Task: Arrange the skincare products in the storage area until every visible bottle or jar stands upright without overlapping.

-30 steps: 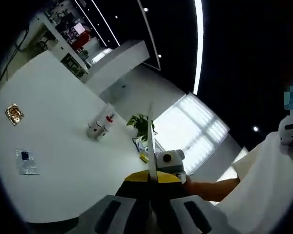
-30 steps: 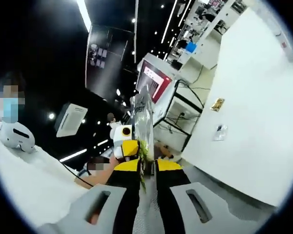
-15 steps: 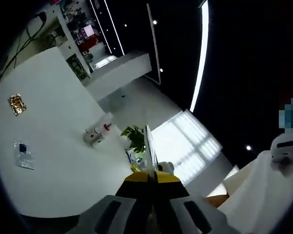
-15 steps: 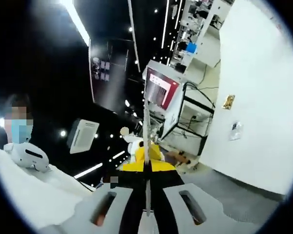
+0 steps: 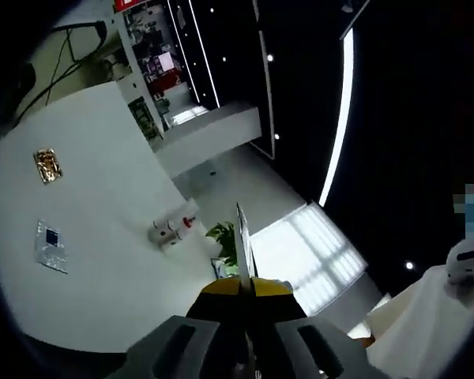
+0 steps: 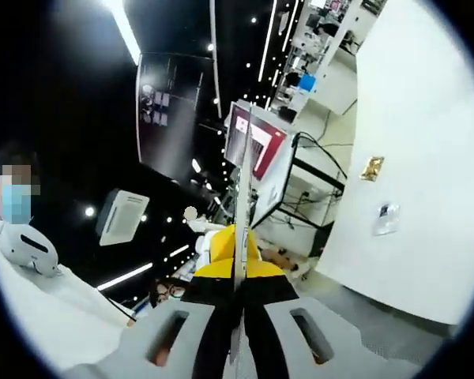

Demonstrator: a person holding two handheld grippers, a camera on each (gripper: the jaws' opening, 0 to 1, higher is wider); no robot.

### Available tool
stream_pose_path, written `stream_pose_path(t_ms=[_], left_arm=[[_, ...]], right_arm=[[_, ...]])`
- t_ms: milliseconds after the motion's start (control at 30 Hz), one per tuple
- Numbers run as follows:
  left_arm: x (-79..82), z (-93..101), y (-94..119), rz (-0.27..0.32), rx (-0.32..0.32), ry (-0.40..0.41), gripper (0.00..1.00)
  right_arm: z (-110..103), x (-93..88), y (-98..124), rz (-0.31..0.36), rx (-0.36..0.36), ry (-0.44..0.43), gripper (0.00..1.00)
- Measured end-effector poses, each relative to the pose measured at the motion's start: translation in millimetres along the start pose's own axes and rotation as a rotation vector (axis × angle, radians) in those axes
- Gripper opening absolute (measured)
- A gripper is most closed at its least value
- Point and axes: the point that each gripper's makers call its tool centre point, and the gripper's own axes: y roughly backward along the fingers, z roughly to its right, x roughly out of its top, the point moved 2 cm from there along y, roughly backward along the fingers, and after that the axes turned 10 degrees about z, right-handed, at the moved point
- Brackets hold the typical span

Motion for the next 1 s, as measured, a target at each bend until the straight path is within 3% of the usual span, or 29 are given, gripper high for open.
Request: stream_pose_path(t_ms=[133,233,467,533,667,767,833,900,933,1000], left_arm=[[-7.1,1.4,0,-0.031,0.002,-0.070,0.01],[-4.6,-2.2,1,-0.022,0.017,-0.020,0.01],[-13.4,-9.4,-1,-0.089,0.048,0.034,0.03],[-12.4,-10.8,-4,-0.084,0.067,0.008,0.05],[-9.7,-10.0,-11,-0.101,0.084,-0.078,0.13],[-11.6,-11.1,-14,-0.149,0.100,-0.219,0.18],[-14.3,-14.4,-17,-0.188,0.130,-0.330,0.25],[-21.8,-23.6,-16,-0.276,0.167,-0.530,0.32],[-24.0,-34.3,-14,-0.334,0.202,-0.680,0.36],[-19.4,-48.1,-11,-0.361,0.250,-0.887,0.41]], right_arm=[[2,0.0,10,0.008,-0.018,-0.044,0.01],[5,7.1,19,0.059,-0.029,-0.073,0.01],[7,7.9,24,0.026,-0.074,-0.063,0.00],[7,12.3,24,0.027,-0.073,-0.056,0.00],[5,38.2,28,0.131,-0.057,-0.041,0.00],[11,55.3,40,0.182,-0.057,-0.032,0.00],[21,66.5,46,0.204,-0.097,-0.038,0.00],[28,76.0,50,0.210,-0.115,-0.036,0.00],[34,81.7,52,0.198,-0.132,-0.017,0.00],[42,87.2,54,0.168,-0.164,0.007,0.00]])
